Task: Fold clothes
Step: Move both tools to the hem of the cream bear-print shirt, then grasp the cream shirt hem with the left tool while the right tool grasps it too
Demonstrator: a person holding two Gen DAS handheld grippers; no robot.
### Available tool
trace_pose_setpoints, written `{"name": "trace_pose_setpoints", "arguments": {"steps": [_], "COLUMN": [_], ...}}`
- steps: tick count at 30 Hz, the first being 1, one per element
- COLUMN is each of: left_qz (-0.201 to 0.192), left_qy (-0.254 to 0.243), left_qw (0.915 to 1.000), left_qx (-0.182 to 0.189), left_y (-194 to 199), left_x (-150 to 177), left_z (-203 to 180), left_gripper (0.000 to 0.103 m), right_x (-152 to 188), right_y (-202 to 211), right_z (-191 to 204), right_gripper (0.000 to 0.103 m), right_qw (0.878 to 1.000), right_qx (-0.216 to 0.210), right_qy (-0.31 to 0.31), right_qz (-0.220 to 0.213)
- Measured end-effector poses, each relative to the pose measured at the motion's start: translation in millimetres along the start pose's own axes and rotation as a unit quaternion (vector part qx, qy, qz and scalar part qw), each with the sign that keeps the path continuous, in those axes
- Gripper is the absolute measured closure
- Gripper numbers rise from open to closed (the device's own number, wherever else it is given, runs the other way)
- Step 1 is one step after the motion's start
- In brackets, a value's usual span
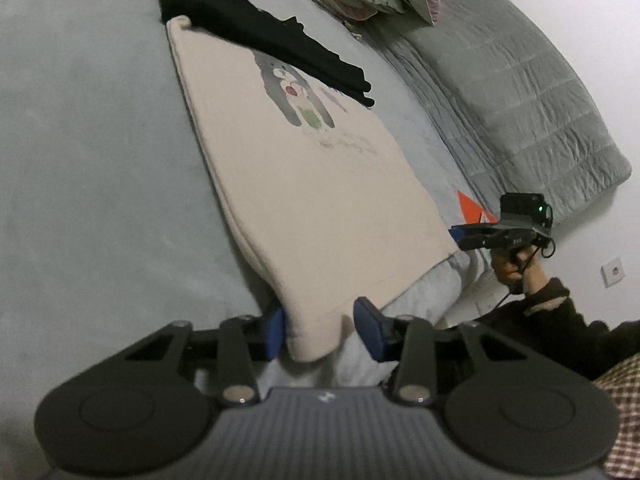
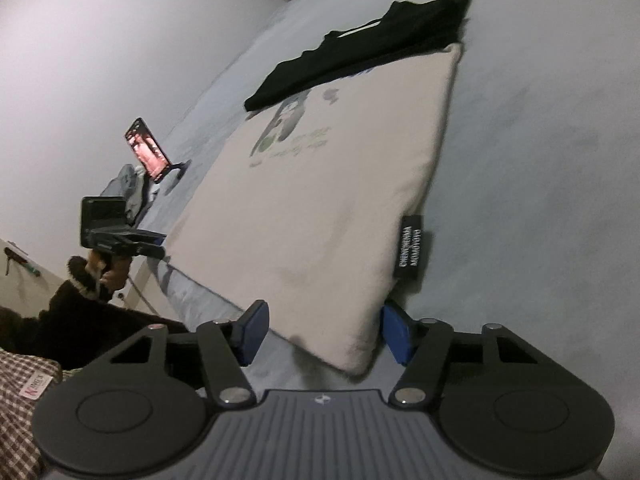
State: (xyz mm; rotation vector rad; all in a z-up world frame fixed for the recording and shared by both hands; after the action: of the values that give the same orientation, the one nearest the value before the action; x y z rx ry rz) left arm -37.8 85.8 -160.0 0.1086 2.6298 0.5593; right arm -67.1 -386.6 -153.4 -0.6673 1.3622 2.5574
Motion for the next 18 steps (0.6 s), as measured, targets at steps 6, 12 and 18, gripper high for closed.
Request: {"name": "trace_pose_setpoints", "arguments": {"steps": [6,12,18], "left_qz": [-0.009,-0.043,-0.090], "left_qy": [0.033,0.030,0.032], "left_qw": [0.9990,0.9959,0.9905], "left_qx": [0.028,0.074,0.098], "left_y": [-3.0,4.9,13.0], "left_x": [0.6,-8.9,-24.3], "left_z": [1.7,-9.7,-13.0], "left_gripper": [0.088,0.089,0.089], "right_x": [-2.9,-12.0,-37.9], "right_y": [-7.0,-4.6,7.2], "right_z": [-11.3,-4.9,6.5], "right_gripper": [0.092,0.093,0.093], "right_qw": [0.999,0.998,0.993], "right_qx": [-0.007,-0.025,-0.063], "right_qy": [-0.047,-0.051,-0.066], "right_qz": [0.013,-0.005,-0.078]}}
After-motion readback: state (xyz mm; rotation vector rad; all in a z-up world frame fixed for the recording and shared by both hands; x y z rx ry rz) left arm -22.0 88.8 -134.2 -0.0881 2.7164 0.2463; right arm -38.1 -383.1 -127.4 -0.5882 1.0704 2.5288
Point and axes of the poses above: each gripper's, at about its wrist camera, not at the fingertips, and y roughly against the way its jaws point, z to its left, x to its underside, the point moved 10 cm from there along -y, roughly the way its jaws point, and after that the axes turned 12 degrees about x, right-handed, at the moved point
